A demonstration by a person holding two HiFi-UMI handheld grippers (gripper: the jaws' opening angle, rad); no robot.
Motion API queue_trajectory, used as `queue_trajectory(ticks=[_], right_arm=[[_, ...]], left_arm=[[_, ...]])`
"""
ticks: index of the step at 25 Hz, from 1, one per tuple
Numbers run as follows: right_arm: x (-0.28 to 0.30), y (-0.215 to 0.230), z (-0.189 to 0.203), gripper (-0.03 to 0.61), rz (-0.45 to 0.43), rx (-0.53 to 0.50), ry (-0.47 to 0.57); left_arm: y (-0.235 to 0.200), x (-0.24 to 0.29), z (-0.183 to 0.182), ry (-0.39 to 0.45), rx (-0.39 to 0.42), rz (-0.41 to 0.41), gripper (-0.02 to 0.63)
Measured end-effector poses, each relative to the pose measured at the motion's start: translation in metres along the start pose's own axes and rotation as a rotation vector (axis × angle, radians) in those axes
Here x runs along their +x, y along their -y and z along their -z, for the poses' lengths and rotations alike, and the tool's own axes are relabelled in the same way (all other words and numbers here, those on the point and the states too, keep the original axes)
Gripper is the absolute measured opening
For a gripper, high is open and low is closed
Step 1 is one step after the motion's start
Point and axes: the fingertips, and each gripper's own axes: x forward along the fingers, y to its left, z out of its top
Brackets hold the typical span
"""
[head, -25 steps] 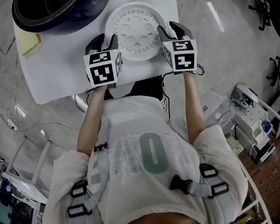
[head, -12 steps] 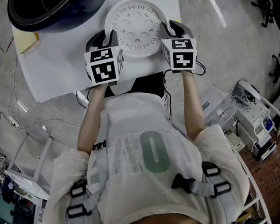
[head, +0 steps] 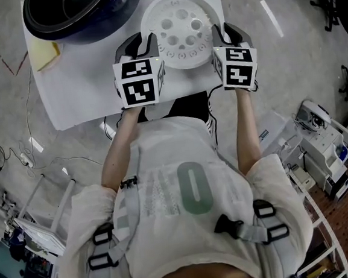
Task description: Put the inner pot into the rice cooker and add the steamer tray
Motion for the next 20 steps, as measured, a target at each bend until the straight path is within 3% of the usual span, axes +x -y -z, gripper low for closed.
queue_trajectory(ticks=[12,20], right_arm=[[-0.089,0.006,-0.087,0.095,0.104,0.010,0.234],[-0.121,-0.030,-0.170,0.097,0.037,-0.002,0.427]], left_arm=[[0.012,-0.077,-0.091,0.239,0.092,0.042,0.100],[-0.028,-0.142,-0.157,0.406,0.138,-0.060,0.095]])
